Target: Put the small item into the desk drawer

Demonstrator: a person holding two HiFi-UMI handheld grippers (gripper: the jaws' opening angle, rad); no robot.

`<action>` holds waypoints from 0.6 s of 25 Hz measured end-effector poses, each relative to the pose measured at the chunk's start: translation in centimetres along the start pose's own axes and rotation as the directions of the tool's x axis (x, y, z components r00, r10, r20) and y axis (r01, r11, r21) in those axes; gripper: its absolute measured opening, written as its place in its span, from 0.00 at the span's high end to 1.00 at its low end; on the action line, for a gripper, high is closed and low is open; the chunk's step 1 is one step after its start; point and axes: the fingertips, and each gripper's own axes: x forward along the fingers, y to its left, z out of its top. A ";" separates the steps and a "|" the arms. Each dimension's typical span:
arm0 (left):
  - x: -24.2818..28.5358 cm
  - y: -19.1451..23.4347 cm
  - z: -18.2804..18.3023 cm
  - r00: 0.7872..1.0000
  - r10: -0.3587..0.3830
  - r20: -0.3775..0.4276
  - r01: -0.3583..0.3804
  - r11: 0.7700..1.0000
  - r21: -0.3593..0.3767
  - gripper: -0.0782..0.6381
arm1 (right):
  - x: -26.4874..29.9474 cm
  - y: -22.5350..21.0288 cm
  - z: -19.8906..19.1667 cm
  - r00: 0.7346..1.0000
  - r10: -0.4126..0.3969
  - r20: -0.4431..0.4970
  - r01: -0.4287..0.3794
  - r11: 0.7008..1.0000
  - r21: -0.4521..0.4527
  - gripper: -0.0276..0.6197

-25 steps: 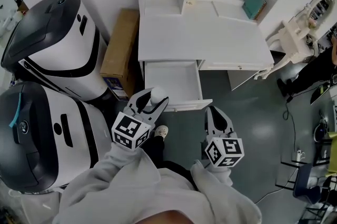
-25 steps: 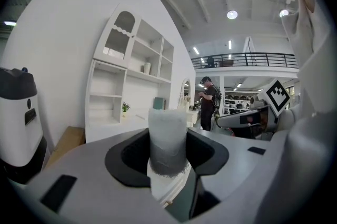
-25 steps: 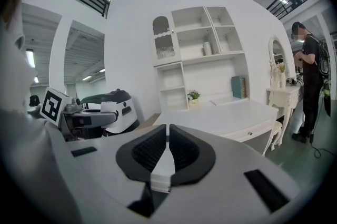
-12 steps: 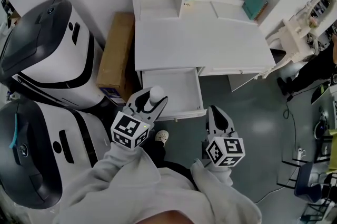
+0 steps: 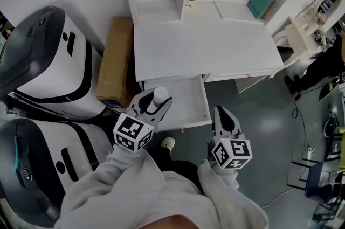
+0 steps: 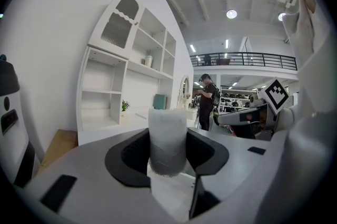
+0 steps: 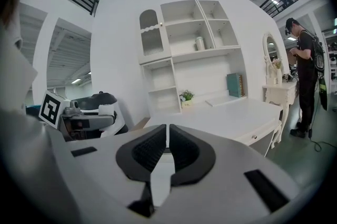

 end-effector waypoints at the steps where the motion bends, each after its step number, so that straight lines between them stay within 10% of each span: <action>1: 0.1 0.2 -0.2 1.000 -0.002 -0.004 0.002 1.000 -0.001 0.62 | 0.1 -0.1 -0.2 1.000 -0.002 -0.002 0.002 1.000 0.003 0.90; 15: 2.5 -0.7 -2.4 0.996 -0.047 -0.079 0.047 0.999 -0.003 0.62 | 1.4 -2.8 -1.1 0.999 -0.012 -0.047 0.012 1.000 0.009 0.90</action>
